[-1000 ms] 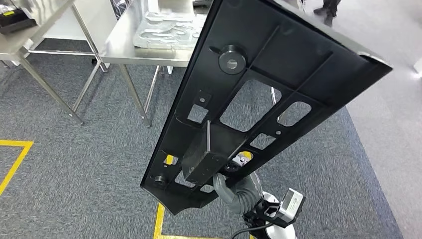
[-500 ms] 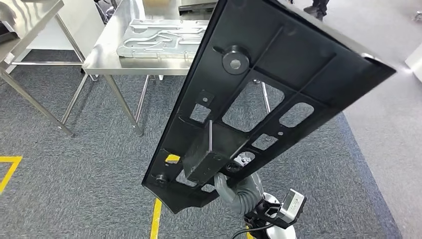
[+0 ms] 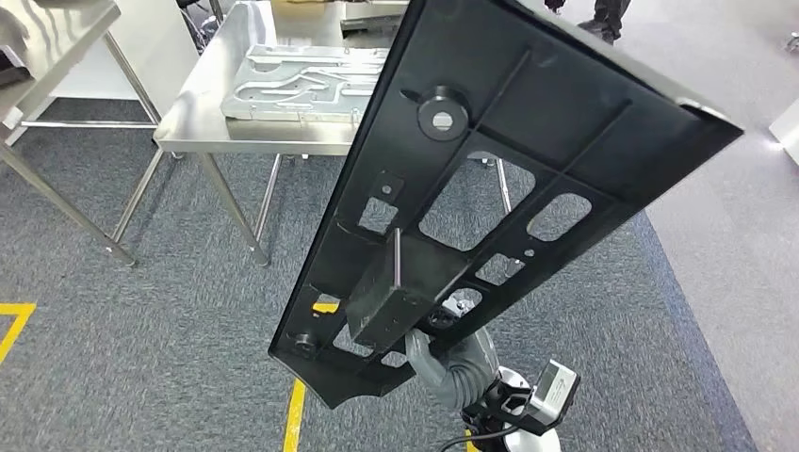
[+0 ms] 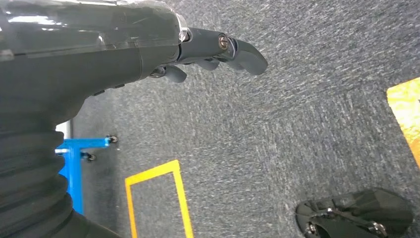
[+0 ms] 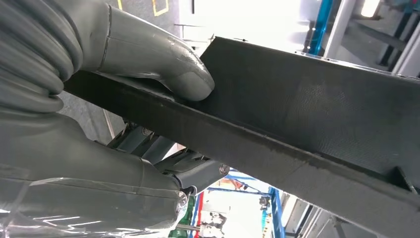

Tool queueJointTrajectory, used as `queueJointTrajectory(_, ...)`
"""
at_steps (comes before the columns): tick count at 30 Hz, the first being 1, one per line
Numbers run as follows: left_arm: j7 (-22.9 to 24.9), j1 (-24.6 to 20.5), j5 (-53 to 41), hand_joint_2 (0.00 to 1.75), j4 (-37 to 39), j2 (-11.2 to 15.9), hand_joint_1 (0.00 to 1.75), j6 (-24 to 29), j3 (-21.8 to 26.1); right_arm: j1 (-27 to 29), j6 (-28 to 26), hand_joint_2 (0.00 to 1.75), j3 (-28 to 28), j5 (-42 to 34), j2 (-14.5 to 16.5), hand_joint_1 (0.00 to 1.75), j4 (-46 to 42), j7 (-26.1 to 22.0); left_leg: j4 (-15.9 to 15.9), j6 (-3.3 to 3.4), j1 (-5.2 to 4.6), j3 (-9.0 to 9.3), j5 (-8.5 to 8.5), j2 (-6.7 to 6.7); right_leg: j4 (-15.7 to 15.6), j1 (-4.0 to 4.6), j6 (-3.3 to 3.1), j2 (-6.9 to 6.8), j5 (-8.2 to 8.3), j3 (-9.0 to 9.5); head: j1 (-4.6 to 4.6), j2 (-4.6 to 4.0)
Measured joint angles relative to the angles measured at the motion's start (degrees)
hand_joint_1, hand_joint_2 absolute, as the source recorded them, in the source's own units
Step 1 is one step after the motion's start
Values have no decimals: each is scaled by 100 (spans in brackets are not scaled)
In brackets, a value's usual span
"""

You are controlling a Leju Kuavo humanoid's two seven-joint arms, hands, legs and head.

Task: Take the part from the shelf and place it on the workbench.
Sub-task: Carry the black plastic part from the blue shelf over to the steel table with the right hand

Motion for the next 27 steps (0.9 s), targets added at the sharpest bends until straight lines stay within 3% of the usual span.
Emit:
queueJointTrajectory(3,-4,-6,3,175,0,0,0,-1,21,2,2,175,-1,1,3,175,-1,-3,106,-122,4,59,-39,10,-16,11,-164,26,19,76,-1,0)
queueJointTrajectory(4,-5,-14,3,175,0,1,0,-1,23,-1,2,175,-1,2,7,175,-2,-9,250,-145,13,4,-95,11,-22,7,-204,33,8,123,-2,0)
queueJointTrajectory(6,-4,-30,3,175,0,0,0,-2,25,-1,2,175,1,4,12,175,-2,-21,823,-168,25,-309,-351,9,-30,21,-262,38,-31,189,-2,0)
queueJointTrajectory(8,-3,-33,3,175,0,1,0,-2,27,7,2,175,2,5,13,175,-2,-27,1529,-179,24,-777,-634,9,-29,53,-296,55,-86,229,-3,0)
queueJointTrajectory(9,-3,-26,3,175,0,1,0,-2,28,12,2,175,1,5,13,175,-1,-28,1691,-173,22,-933,-664,8,-29,71,-305,71,-119,262,-3,0)
queueJointTrajectory(10,-3,-17,3,175,0,1,0,-3,29,14,2,175,1,5,13,175,-1,-28,1641,-157,19,-989,-571,8,-28,89,-309,90,-156,309,-3,0)
queueJointTrajectory(11,-3,-9,3,175,0,1,0,-3,30,15,2,175,0,6,13,175,-1,-28,1384,-125,12,-945,-358,7,-28,104,-307,105,-198,369,-3,0)
queueJointTrajectory(13,-3,-4,3,175,0,4,0,-4,31,14,2,175,1,7,13,175,-1,-29,655,-26,-30,-742,148,4,-33,128,-290,116,-285,491,-2,0)
queueJointTrajectory(15,-3,-7,3,175,0,9,0,-4,33,12,2,175,1,9,14,175,1,-31,267,57,-90,-646,301,-5,-41,127,-240,121,-343,542,-3,0)
queueJointTrajectory(18,2,7,4,175,0,3,0,-8,35,12,2,175,-1,12,14,175,-1,-34,179,148,-92,-559,335,-16,69,122,-132,125,-354,571,-3,0)
queueJointTrajectory(20,4,5,6,175,0,-7,0,-10,36,-3,3,175,-2,11,13,175,-3,-37,127,201,-64,-452,328,-19,402,117,-83,110,-450,445,-3,0)
queueJointTrajectory(23,4,-15,4,175,0,-9,0,-8,37,-7,4,175,-3,11,13,175,-1,-37,108,242,-65,-393,273,-22,1334,88,-27,99,-855,-163,-2,0)
queueJointTrajectory(24,4,-12,3,175,0,-9,0,-8,37,-2,4,175,-4,11,13,175,1,-37,110,240,-66,-371,247,-24,1520,79,-13,97,-918,-336,-2,0)
queueJointTrajectory(25,4,-5,2,175,0,-10,0,-9,37,0,4,175,-5,11,13,175,1,-37,112,234,-66,-339,214,-25,1528,70,-5,91,-861,-423,-2,0)
queueJointTrajectory(27,4,7,2,175,0,-15,0,-10,37,-1,5,175,-7,11,13,175,1,-37,115,212,-65,-244,143,-28,978,59,-12,73,-404,-296,-2,0)
